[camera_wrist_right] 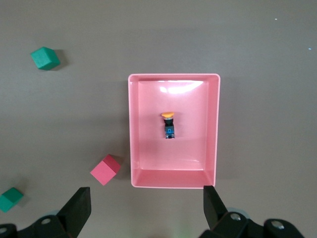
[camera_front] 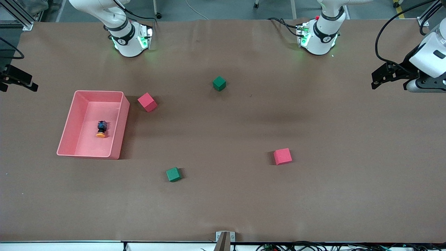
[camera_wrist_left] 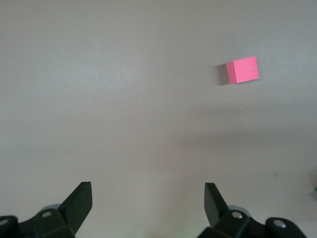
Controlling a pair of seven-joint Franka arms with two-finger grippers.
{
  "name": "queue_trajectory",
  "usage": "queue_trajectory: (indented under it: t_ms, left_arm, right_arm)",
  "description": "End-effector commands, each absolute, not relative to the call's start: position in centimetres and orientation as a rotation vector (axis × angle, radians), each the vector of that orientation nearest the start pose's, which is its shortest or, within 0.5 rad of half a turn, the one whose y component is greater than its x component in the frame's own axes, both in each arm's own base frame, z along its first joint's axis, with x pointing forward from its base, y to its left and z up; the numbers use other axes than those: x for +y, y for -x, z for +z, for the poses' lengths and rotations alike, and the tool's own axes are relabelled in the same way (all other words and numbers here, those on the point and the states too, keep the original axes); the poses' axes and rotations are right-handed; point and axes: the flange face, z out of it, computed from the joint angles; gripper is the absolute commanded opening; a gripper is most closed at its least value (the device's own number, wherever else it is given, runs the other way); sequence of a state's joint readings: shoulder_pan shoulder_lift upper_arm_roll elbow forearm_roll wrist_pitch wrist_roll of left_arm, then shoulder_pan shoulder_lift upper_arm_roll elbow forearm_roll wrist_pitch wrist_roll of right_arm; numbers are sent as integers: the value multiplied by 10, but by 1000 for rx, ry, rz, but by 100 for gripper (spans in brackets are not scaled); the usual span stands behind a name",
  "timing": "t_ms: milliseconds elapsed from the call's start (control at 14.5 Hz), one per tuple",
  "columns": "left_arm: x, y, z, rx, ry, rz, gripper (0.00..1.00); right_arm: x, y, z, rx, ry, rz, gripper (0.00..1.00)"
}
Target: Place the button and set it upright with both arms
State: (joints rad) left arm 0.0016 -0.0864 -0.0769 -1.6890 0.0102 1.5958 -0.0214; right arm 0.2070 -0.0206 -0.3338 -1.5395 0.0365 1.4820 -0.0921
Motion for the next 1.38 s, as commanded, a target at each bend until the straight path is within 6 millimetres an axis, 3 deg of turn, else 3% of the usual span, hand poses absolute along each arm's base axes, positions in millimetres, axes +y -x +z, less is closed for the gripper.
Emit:
queue_trajectory:
  t_ms: [0,415,830,1314]
  left_arm:
    - [-40,-527,623,74,3138,19,100]
    - [-41,-527,624,98,3142,15,100]
    - [-42,-528,623,89,3143,15,100]
    - [-42,-528,622,86,3143,17,100]
  right_arm:
    - [-45,-518,642,30,3203,56,100]
    - [-40,-519,644,70,3215,36,100]
    - [-58,-516,643,126,3143,42,100]
    - [-62,-515,642,135,3141,49,100]
